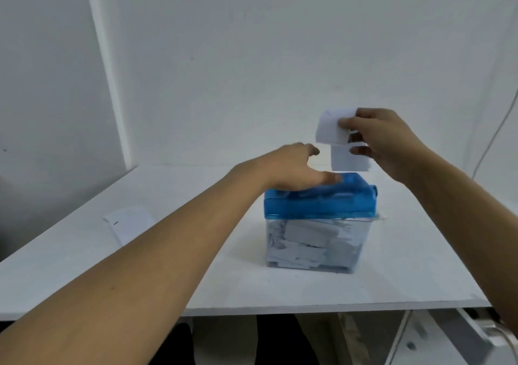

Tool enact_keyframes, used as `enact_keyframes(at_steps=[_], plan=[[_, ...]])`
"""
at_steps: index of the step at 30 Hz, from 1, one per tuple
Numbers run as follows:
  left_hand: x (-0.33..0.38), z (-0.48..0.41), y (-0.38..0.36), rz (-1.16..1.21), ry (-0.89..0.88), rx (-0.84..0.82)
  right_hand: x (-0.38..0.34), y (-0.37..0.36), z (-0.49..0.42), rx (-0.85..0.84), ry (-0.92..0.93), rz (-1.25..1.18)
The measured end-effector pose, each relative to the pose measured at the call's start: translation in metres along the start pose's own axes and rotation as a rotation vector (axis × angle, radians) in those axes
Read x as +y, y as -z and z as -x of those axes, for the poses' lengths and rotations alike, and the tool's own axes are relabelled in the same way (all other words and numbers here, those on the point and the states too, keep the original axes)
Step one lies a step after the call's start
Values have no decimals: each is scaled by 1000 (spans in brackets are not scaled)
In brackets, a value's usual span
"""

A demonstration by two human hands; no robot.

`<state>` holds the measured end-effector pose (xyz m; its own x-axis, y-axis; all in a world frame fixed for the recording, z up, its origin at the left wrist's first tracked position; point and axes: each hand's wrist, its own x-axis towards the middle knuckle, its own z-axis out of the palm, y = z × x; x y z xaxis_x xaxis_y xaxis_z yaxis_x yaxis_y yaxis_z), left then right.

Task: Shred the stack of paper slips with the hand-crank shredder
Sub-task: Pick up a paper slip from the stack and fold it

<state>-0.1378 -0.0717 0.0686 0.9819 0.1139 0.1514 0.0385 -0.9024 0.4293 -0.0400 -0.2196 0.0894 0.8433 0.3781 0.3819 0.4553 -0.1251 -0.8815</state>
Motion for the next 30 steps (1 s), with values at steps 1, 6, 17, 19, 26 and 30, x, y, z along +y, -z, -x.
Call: enact_keyframes(at_steps=[1, 6, 17, 19, 26, 30], plan=[[5, -5, -2, -27, 15, -40, 5, 5, -1, -13, -3, -7], [10, -20, -17, -58, 70, -133, 23, 19, 3, -62, 14, -100], [0, -25, -45, 20, 46, -117, 77, 22, 28, -123, 36, 16], [-1, -26, -47, 12, 47, -107, 80, 23, 26, -118, 31, 61], [1, -26, -47, -24, 40, -58, 66, 24, 20, -110, 170, 190], [-8, -30, -47, 184, 12, 34, 70, 24, 26, -201, 160, 233]])
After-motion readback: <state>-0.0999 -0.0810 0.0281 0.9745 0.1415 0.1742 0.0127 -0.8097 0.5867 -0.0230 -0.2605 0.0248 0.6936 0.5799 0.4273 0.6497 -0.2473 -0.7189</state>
